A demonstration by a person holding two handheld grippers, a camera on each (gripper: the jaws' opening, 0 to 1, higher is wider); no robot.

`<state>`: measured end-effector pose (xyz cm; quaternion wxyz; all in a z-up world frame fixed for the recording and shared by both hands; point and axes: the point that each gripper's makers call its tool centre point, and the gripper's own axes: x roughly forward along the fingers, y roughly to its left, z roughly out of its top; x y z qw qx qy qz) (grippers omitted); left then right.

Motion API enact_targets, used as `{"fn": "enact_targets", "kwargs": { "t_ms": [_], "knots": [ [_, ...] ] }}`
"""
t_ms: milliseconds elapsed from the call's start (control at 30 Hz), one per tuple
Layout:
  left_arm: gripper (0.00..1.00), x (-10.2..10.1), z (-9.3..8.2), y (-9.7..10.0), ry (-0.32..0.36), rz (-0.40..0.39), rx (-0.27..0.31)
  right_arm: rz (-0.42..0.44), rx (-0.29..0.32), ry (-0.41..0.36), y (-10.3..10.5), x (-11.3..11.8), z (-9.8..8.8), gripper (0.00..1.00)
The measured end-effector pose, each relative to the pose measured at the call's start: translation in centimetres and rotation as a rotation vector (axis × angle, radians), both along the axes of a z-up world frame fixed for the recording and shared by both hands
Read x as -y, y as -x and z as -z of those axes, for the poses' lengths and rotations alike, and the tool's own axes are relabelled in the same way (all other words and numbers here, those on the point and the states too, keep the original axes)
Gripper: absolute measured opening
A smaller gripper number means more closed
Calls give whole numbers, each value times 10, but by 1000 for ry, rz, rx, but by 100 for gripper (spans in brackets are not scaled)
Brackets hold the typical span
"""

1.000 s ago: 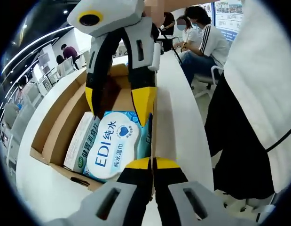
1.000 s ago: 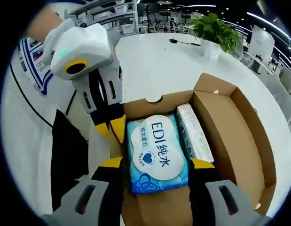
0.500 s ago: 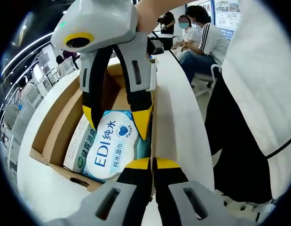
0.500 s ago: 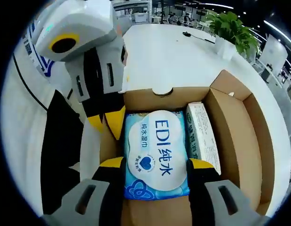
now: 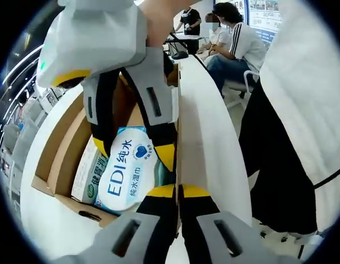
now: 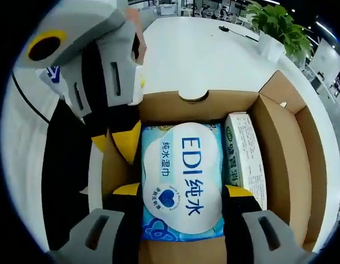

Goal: Operate the shoe box by opening the lid, removing the specified soft item, and placing it in the target area until the item is outside and the box remains undamaged.

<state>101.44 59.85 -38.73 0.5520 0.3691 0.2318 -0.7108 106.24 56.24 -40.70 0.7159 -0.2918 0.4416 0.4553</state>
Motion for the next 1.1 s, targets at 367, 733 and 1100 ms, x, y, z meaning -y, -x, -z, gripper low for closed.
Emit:
{"fn": "enact_targets", "kwargs": {
  "t_ms": [367,733,1100],
  "knots": [
    [1,-1,0,0,-7,4,-15,6,-10,-7,0,1,-1,58],
    [1,-1,0,0,-13,-5,-14,-22,-28,16,12,28,-1,57],
    [2,0,0,-1,-32,-31,-13,-27,-73,86,27,69,1,57]
  ]
}}
